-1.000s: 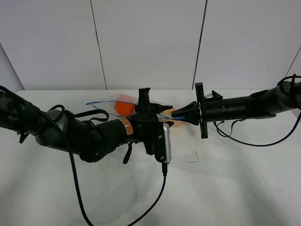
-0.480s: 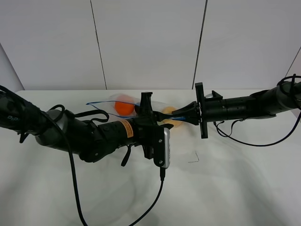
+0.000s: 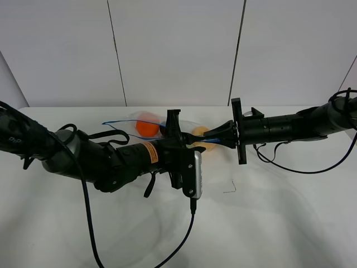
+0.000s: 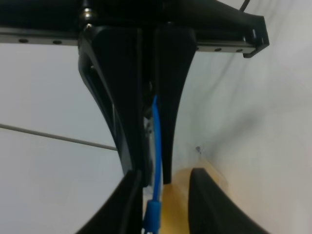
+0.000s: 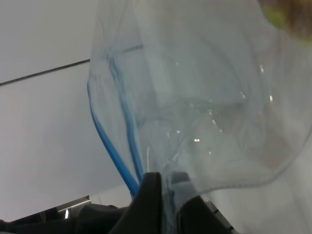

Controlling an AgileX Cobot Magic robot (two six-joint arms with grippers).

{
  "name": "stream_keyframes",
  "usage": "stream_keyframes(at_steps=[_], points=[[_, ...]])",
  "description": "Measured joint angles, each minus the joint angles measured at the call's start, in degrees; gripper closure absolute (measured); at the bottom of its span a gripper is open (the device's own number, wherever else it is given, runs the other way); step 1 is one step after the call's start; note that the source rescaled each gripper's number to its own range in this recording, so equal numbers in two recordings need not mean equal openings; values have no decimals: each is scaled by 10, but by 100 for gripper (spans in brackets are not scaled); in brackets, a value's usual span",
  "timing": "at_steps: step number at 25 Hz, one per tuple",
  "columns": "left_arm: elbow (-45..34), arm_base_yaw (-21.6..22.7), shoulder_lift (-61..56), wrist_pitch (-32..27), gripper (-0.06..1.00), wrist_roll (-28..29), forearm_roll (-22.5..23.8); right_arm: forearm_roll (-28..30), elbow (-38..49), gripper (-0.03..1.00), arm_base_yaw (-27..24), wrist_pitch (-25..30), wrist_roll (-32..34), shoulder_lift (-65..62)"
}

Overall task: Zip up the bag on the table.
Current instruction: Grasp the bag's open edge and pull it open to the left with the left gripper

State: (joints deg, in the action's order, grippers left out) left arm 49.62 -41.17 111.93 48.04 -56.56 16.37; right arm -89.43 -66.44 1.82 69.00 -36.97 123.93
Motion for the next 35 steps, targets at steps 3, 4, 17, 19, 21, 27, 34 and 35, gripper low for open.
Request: stream_keyframes(at_steps=[3, 4, 17, 19, 21, 27, 34, 35], points=[[0, 0, 0, 0, 64, 0, 0, 0, 0, 97, 0, 0, 0, 0], [0, 0, 0, 0, 64, 0, 0, 0, 0, 97, 0, 0, 0, 0], [0, 0, 0, 0, 94, 2, -6, 3, 0, 97, 0, -1, 0, 0], [0, 0, 0, 0, 94, 2, -15, 3, 0, 97, 0, -1, 0, 0], [0, 0, 0, 0, 94, 2, -22, 2, 0, 97, 0, -1, 0, 0], [-3, 1, 0, 2, 94, 1, -31, 0, 0, 97, 0, -2, -4, 0], [-29, 27, -3, 11, 94, -6, -31, 0, 0, 97, 3, -6, -8, 0], [-32, 32, -4, 11, 94, -9, -36, 0, 0, 97, 3, -6, -8, 0]])
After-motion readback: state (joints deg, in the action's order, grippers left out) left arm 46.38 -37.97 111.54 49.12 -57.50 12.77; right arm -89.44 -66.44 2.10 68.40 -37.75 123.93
